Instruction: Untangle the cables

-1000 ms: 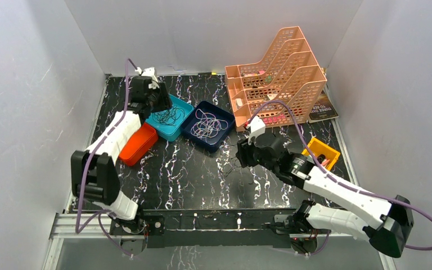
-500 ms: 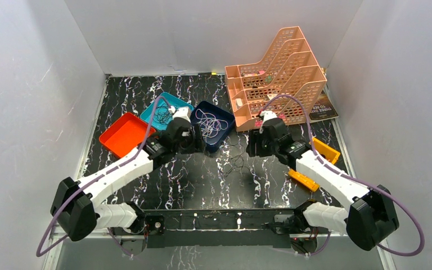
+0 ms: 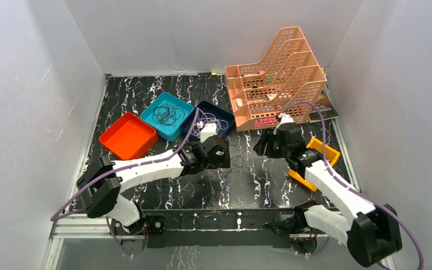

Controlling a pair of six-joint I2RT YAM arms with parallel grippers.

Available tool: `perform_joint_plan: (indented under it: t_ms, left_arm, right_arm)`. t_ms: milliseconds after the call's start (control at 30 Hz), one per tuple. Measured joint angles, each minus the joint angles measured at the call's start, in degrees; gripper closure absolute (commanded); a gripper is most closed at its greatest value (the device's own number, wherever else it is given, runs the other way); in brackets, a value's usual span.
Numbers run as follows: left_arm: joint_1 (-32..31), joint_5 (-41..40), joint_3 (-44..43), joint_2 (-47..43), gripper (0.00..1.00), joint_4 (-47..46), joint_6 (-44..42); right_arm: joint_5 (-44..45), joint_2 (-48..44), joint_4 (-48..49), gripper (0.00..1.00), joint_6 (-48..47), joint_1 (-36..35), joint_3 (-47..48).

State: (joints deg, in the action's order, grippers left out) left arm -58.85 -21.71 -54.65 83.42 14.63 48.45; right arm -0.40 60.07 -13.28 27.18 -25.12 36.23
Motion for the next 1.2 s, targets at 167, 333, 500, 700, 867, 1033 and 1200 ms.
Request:
perform_joint_plan:
  t_ms: [167, 333, 500, 700, 867, 1033, 1200]
  left_arm:
    - [-2.3, -1.8, -5.4, 6.6, 0.07, 0.8, 0.8]
    - [-5.2, -3.0, -10.9, 14.3, 0.02, 2.9, 0.6]
    - [-6.4, -5.1, -16.2, 20.5, 0.02, 6.0, -0.5]
    - [-6.9, -8.2, -19.6, 24.3, 0.02, 9.8, -2.2]
    - [-6.9, -9.2, -22.2, 27.6, 0.02, 10.5, -3.6]
    - [-6.9, -9.3, -23.5, 30.2, 0.04, 10.9, -4.9]
    - [-6.9, -9.5, -24.2, 30.6, 0.14, 11.0, -6.3]
  right_arm:
    - [4.2, -12.9, 0.1, 0.35, 2.7, 0.0, -3.1]
    - [5.7, -16.5, -0.1, 0.35, 3.1, 0.0, -3.9]
    - [6.0, -16.7, -0.2, 0.35, 3.1, 0.0, -4.0]
    - [6.0, -16.4, -0.2, 0.35, 3.1, 0.0, -4.2]
    - [5.9, -16.4, -0.2, 0.35, 3.1, 0.0, -4.2]
    - [5.8, -16.4, -0.2, 0.35, 3.0, 0.0, -4.2]
    - [5.8, -16.4, -0.2, 0.35, 3.0, 0.0, -4.2]
